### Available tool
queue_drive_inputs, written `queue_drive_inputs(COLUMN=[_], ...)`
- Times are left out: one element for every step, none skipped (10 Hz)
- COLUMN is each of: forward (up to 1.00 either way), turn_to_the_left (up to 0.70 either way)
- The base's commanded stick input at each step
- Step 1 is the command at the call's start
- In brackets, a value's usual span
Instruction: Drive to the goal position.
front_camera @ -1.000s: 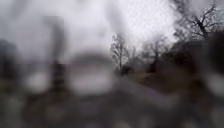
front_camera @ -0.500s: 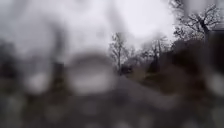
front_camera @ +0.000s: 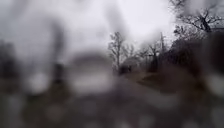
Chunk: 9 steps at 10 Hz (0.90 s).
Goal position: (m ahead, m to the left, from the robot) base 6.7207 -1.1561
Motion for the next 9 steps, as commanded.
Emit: queue_drive_inputs(forward=[0.85, 0.85, 0.85, 0.85, 0.85, 0.85, 0.85, 0.85, 0.85], turn_to_the_left=[0.00, 0.00, 0.00, 0.00, 0.00, 0.00, 0.00, 0.00, 0.00])
